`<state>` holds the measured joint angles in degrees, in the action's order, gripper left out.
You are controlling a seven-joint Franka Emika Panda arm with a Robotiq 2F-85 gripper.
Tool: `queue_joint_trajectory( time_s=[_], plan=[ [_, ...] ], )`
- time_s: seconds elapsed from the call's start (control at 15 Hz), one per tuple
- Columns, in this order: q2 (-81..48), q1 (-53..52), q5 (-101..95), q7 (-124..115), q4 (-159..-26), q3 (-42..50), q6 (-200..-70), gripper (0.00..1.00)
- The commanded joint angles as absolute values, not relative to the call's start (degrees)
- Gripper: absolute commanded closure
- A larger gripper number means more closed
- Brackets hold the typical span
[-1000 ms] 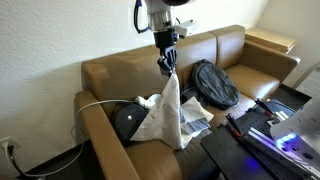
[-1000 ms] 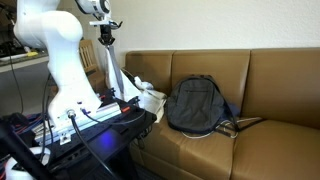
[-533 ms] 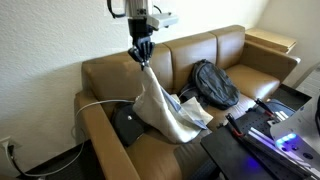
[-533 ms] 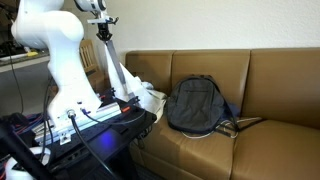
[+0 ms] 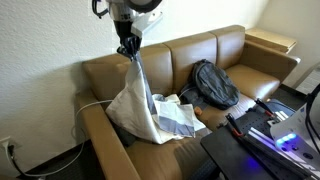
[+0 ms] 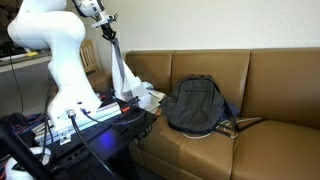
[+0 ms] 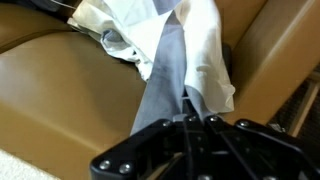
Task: Move the white cloth on top of the grey backpack to the left side of the sofa
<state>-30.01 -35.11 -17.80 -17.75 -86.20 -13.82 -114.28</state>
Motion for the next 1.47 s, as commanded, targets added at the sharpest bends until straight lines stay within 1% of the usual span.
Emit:
queue_joint_trajectory(
  time_s=[0.0, 0.27, 0.67, 0.73, 0.8, 0.87, 0.93, 1.13, 1.2, 1.4],
  plan=[
    [-33.2, -36.9, -23.6, -20.4, -84.0, -9.5, -116.5, 1.0],
    [-33.6, -37.0, -23.1, -23.7, -81.0, -8.0, -117.1, 1.0],
    [-33.3, -36.8, -22.6, -25.8, -76.8, -8.7, -119.8, 1.0],
    [-33.3, -36.4, -21.6, -26.4, -76.1, -8.9, -120.2, 0.84],
    [-33.4, -36.2, -22.0, -27.2, -75.3, -8.4, -120.4, 0.72],
    [-33.9, -36.7, -23.3, -29.5, -74.5, -7.4, -120.6, 0.68],
    [-34.2, -36.8, -24.2, -30.7, -73.7, -6.7, -120.6, 0.59],
    [-35.0, -37.7, -27.9, -35.2, -72.1, -3.9, -120.4, 0.39],
    [-35.9, -37.4, -27.5, -35.0, -71.3, -3.9, -118.7, 0.31],
    [-39.8, -36.8, -23.0, -32.8, -69.5, -3.8, -111.3, 0.11]
  ],
)
